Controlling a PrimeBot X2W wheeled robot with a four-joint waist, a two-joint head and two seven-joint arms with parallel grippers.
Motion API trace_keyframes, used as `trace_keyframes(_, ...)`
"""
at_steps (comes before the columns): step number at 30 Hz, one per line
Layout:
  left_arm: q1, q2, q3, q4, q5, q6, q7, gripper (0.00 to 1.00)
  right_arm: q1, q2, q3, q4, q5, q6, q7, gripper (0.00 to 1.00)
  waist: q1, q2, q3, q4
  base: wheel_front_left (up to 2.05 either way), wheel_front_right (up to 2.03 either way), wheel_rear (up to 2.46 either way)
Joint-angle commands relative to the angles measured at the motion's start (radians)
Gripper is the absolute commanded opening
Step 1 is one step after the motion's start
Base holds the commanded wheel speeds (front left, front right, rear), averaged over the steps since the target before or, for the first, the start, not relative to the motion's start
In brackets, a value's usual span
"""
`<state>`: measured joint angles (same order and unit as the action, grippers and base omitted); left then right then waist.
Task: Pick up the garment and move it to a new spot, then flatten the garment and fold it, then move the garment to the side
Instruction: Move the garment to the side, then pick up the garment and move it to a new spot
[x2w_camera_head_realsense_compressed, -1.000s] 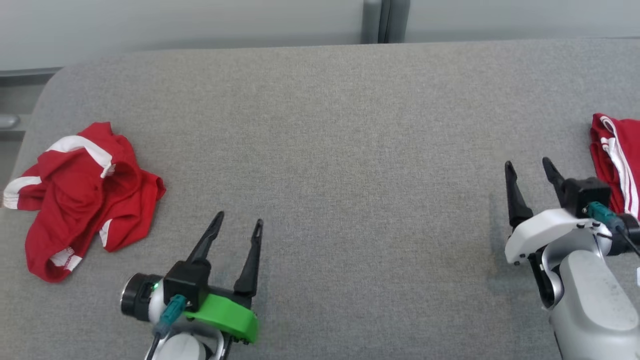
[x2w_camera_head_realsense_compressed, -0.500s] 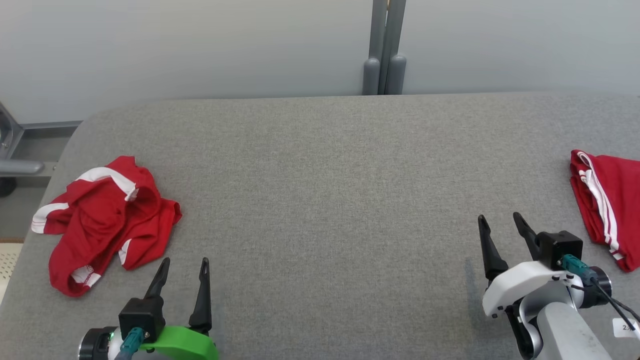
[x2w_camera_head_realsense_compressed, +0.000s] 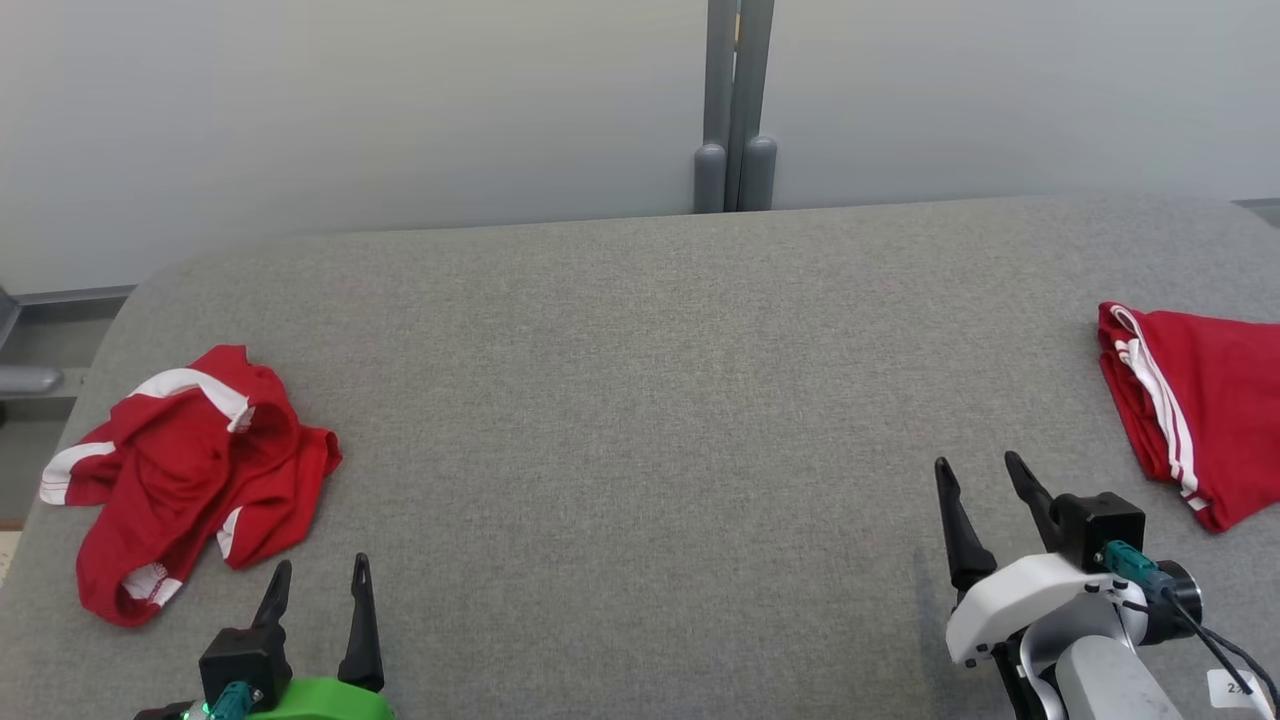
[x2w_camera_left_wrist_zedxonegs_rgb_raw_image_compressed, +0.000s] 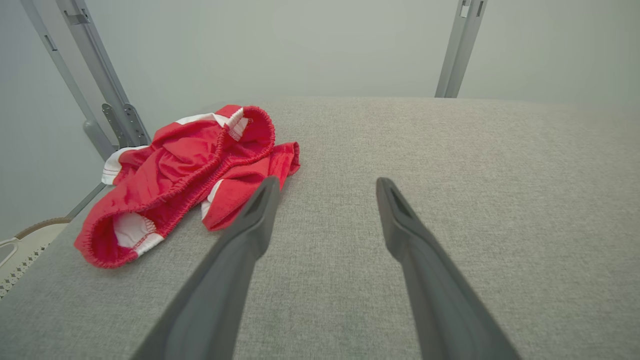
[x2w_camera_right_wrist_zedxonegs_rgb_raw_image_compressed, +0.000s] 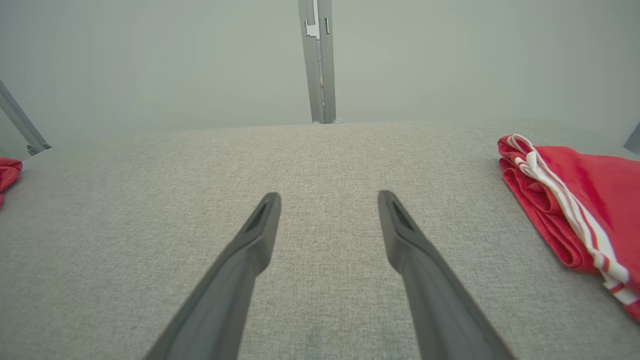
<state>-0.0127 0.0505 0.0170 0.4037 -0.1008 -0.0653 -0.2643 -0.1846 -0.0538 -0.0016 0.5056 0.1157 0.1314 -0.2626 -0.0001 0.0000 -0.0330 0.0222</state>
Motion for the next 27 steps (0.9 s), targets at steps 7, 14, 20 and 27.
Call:
trace_keyframes(7, 0.019, 0.001, 0.023, 0.039, -0.028, 0.004, 0.001, 1.00, 0.024, 0.000, 0.015, -0.024, 0.004, -0.002, -0.002, 1.00, 0.0001, 0.0000, -0.008, -0.024, 0.00, 0.00, 0.00)
trace_keyframes(14, 0.008, 0.001, 0.022, 0.052, -0.040, 0.000, 0.001, 1.00, 0.035, 0.002, 0.024, -0.028, 0.004, -0.002, -0.002, 1.00, 0.0001, 0.0000, -0.003, -0.025, 0.00, 0.00, 0.00)
trace_keyframes(20, 0.002, 0.001, 0.013, 0.052, -0.043, -0.014, 0.001, 1.00, 0.033, 0.002, 0.027, -0.039, -0.005, -0.002, -0.002, 1.00, 0.0001, 0.0000, 0.004, 0.008, 0.00, 0.00, 0.00)
trace_keyframes(27, -0.003, 0.002, 0.043, 0.051, -0.040, 0.008, 0.001, 1.00, 0.043, 0.002, 0.047, -0.047, 0.007, -0.002, -0.002, 1.00, 0.0001, 0.0000, 0.005, 0.100, 0.00, 0.00, 0.00)
